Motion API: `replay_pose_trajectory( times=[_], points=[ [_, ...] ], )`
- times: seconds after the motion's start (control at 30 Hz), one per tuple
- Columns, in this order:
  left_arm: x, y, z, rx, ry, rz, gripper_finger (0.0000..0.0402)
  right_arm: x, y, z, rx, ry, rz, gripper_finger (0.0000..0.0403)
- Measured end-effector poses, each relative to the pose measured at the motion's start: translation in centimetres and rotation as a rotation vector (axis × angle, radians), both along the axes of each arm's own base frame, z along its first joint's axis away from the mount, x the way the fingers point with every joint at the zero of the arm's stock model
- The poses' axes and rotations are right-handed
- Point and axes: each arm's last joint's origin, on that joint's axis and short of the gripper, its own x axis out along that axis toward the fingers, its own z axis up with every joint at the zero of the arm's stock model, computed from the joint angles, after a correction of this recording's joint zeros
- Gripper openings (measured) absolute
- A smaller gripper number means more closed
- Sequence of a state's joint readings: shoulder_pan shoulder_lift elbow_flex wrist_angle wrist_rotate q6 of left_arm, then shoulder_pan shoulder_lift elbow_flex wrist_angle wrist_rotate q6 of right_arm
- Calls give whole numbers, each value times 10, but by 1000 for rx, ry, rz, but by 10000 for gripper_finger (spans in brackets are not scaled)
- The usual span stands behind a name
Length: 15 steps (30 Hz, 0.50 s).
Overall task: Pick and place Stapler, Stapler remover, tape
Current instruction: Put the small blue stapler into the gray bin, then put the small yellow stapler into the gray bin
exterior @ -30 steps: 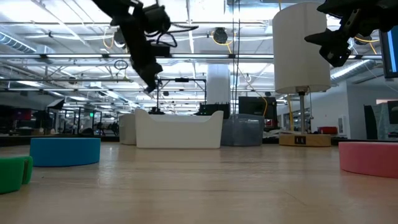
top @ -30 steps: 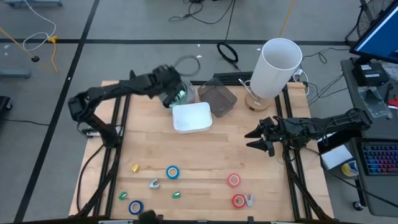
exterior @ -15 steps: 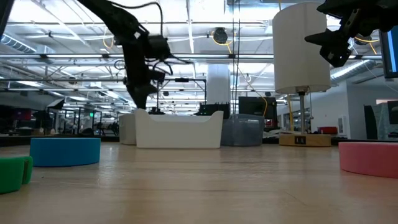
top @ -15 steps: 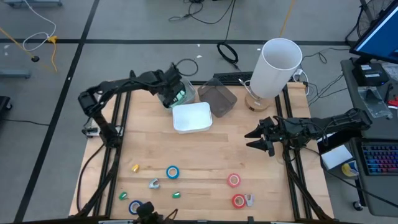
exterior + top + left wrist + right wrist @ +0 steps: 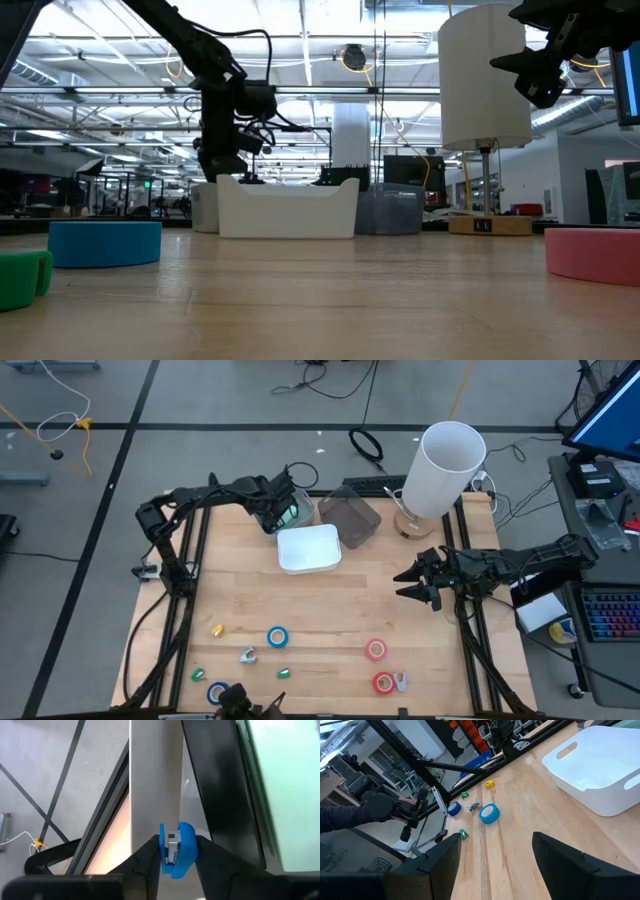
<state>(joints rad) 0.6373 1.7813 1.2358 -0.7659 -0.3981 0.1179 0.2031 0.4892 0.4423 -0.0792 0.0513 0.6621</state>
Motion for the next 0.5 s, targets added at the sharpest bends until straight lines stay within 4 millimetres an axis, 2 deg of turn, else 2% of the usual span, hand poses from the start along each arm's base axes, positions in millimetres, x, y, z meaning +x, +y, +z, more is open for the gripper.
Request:
replay_pose_trajectory(
  times=[0.3, 0.4, 0.5],
  points=[
    [-1, -1, 2, 2, 1, -10, 197, 0, 0, 0, 0, 0, 0, 238],
    [-3, -4, 13, 31, -17, -9, 212, 0, 0, 0, 0, 0, 0, 240],
    [-8, -17, 34, 46, -45, -16, 215, 0, 0, 0, 0, -1, 0, 242]
  ],
)
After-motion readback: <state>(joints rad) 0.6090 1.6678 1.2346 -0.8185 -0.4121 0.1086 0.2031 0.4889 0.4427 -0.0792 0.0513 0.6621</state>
